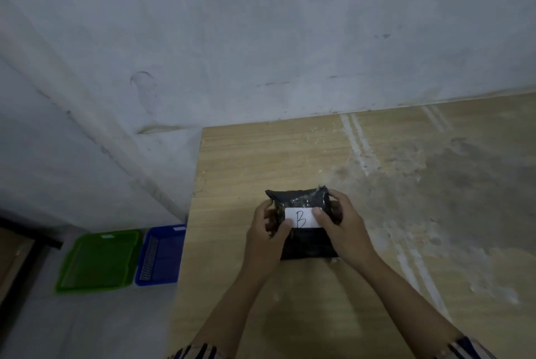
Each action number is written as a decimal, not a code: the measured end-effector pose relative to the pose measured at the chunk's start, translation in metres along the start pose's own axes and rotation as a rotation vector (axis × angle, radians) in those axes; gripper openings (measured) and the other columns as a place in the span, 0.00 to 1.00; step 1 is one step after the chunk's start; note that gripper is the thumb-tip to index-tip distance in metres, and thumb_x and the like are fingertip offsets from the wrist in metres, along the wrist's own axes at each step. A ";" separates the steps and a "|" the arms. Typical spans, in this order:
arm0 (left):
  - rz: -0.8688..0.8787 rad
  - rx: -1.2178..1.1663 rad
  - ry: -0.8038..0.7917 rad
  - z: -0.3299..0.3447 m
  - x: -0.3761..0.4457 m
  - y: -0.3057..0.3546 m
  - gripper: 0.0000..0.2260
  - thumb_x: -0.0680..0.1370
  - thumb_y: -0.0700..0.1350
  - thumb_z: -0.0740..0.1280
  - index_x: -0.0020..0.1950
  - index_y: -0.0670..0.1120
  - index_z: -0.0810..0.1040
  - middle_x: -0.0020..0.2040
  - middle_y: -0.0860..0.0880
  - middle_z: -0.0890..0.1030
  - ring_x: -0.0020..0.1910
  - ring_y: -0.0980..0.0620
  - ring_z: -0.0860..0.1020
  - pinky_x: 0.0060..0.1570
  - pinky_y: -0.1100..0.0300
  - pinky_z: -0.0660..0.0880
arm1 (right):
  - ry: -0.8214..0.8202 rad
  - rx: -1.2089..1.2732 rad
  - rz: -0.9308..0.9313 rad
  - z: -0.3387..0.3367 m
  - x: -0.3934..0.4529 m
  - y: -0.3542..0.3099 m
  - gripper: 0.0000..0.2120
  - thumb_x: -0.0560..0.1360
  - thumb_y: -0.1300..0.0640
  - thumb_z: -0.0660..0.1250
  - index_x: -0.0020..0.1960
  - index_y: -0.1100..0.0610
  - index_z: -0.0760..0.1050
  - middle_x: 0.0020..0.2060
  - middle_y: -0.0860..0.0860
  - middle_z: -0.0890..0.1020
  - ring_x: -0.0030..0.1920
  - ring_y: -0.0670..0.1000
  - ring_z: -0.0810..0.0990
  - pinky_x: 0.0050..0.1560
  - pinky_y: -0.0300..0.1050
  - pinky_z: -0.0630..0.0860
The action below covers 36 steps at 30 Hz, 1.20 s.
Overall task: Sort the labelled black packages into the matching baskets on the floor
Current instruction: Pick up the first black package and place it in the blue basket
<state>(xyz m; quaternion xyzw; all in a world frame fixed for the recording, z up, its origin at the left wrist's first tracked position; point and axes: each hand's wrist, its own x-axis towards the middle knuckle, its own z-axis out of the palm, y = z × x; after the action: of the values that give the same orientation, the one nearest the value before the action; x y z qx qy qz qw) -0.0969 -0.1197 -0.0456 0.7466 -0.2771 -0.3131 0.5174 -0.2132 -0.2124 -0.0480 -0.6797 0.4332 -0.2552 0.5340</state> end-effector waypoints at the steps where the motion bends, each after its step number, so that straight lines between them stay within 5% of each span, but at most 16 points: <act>1: -0.001 -0.021 -0.023 -0.011 -0.001 0.000 0.20 0.76 0.40 0.66 0.66 0.49 0.66 0.49 0.54 0.74 0.46 0.55 0.76 0.45 0.62 0.77 | -0.009 0.014 -0.007 0.007 -0.003 -0.005 0.20 0.74 0.56 0.64 0.65 0.53 0.64 0.52 0.51 0.78 0.51 0.50 0.78 0.47 0.38 0.77; 6: 0.028 -0.048 -0.077 -0.074 -0.006 -0.005 0.23 0.77 0.38 0.63 0.70 0.50 0.61 0.58 0.47 0.73 0.50 0.50 0.76 0.50 0.52 0.78 | -0.066 0.103 0.010 0.053 -0.024 -0.033 0.24 0.74 0.59 0.64 0.68 0.52 0.62 0.56 0.51 0.77 0.55 0.51 0.77 0.50 0.41 0.75; 9: 0.071 -0.050 -0.119 -0.118 -0.011 -0.015 0.24 0.77 0.39 0.64 0.70 0.51 0.61 0.56 0.50 0.73 0.49 0.53 0.77 0.43 0.65 0.78 | -0.092 0.149 0.013 0.087 -0.041 -0.048 0.25 0.75 0.59 0.64 0.69 0.52 0.61 0.56 0.49 0.77 0.54 0.48 0.77 0.48 0.35 0.76; 16: 0.114 -0.103 -0.218 -0.214 -0.023 -0.033 0.20 0.77 0.39 0.64 0.67 0.49 0.65 0.52 0.56 0.74 0.49 0.60 0.76 0.38 0.74 0.75 | -0.037 0.302 0.105 0.164 -0.067 -0.071 0.22 0.75 0.64 0.63 0.66 0.50 0.64 0.48 0.55 0.80 0.46 0.49 0.80 0.40 0.39 0.80; 21: 0.116 0.057 -0.083 -0.273 -0.024 -0.052 0.16 0.79 0.43 0.60 0.67 0.45 0.67 0.62 0.47 0.74 0.57 0.56 0.71 0.56 0.64 0.68 | -0.059 0.295 0.097 0.202 -0.076 -0.086 0.19 0.75 0.66 0.62 0.61 0.48 0.66 0.44 0.55 0.80 0.42 0.50 0.80 0.30 0.33 0.79; 27: 0.049 0.311 0.014 -0.326 -0.027 -0.097 0.19 0.79 0.45 0.61 0.69 0.46 0.64 0.69 0.46 0.69 0.66 0.50 0.67 0.62 0.59 0.63 | -0.141 0.252 0.100 0.248 -0.067 -0.087 0.21 0.75 0.67 0.61 0.64 0.53 0.66 0.44 0.59 0.79 0.39 0.51 0.79 0.27 0.32 0.77; 30: 0.045 0.417 0.001 -0.344 -0.023 -0.114 0.21 0.79 0.46 0.61 0.71 0.47 0.61 0.70 0.46 0.68 0.67 0.50 0.65 0.62 0.61 0.61 | -0.162 0.231 0.105 0.274 -0.062 -0.086 0.22 0.74 0.68 0.62 0.65 0.54 0.65 0.48 0.60 0.79 0.42 0.54 0.80 0.35 0.39 0.81; 33: 0.057 0.496 0.010 -0.364 -0.011 -0.130 0.23 0.78 0.46 0.61 0.71 0.46 0.59 0.71 0.46 0.67 0.68 0.49 0.65 0.63 0.61 0.60 | -0.160 0.186 0.080 0.304 -0.055 -0.085 0.24 0.74 0.69 0.62 0.67 0.56 0.63 0.58 0.61 0.77 0.57 0.59 0.77 0.61 0.56 0.75; 36: 0.099 0.631 0.050 -0.389 0.008 -0.149 0.22 0.78 0.48 0.61 0.71 0.46 0.60 0.71 0.45 0.67 0.69 0.48 0.65 0.69 0.51 0.60 | -0.186 0.134 0.069 0.342 -0.042 -0.081 0.27 0.73 0.70 0.62 0.69 0.58 0.61 0.61 0.54 0.73 0.61 0.51 0.72 0.64 0.44 0.69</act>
<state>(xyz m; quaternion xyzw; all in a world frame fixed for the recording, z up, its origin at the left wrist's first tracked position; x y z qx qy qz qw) 0.2152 0.1537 -0.0832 0.8633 -0.3836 -0.1677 0.2818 0.0683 0.0011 -0.0690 -0.6479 0.3868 -0.2012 0.6246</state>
